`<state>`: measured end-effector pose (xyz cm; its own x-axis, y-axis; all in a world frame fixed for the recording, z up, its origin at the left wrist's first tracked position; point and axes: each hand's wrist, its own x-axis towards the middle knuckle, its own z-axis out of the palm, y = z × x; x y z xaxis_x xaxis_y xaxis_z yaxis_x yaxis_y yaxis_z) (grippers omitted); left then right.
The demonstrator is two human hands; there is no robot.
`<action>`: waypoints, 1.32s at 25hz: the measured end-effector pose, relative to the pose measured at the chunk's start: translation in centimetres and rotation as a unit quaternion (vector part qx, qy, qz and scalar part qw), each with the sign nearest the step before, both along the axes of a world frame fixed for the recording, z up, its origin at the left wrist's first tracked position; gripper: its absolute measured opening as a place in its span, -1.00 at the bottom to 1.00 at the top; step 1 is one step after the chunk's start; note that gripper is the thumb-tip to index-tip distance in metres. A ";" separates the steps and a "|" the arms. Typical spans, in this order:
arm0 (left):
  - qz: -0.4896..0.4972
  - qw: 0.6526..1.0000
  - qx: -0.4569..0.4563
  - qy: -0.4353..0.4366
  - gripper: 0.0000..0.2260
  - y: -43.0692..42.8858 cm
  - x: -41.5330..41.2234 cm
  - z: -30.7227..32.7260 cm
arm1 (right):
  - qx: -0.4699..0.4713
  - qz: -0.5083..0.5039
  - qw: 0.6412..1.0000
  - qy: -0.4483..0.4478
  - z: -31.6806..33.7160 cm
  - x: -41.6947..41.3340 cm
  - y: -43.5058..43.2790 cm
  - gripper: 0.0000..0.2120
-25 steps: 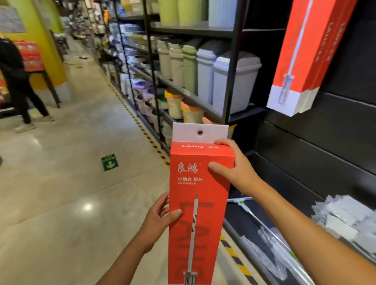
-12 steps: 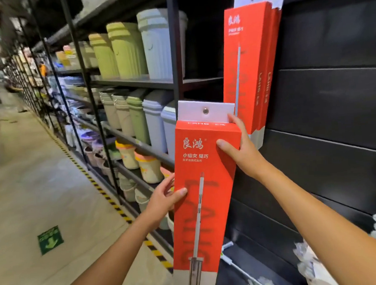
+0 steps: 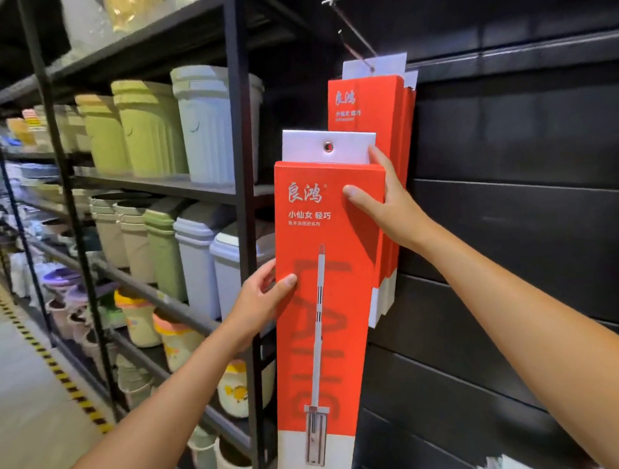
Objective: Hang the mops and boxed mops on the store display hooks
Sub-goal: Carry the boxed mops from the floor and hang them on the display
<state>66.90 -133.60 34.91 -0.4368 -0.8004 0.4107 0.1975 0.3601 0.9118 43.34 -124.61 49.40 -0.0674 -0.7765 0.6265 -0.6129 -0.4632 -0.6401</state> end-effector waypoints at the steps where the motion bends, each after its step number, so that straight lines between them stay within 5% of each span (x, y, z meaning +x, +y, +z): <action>1: -0.008 1.000 -0.009 0.003 -0.55 -1.3 -0.7 0.7 | -0.005 -0.013 1.000 0.009 0.9 -0.4 -0.6 -0.11; 22: -0.125 0.985 -0.102 0.059 -0.61 -15.8 -7.4 17.1 | -0.100 -0.167 0.976 0.097 18.9 -2.4 -9.1 -0.01; 33: -0.150 0.984 -0.077 0.054 -0.62 -18.5 -9.0 17.1 | -0.069 -0.186 0.978 0.072 19.0 -4.6 -11.7 -0.19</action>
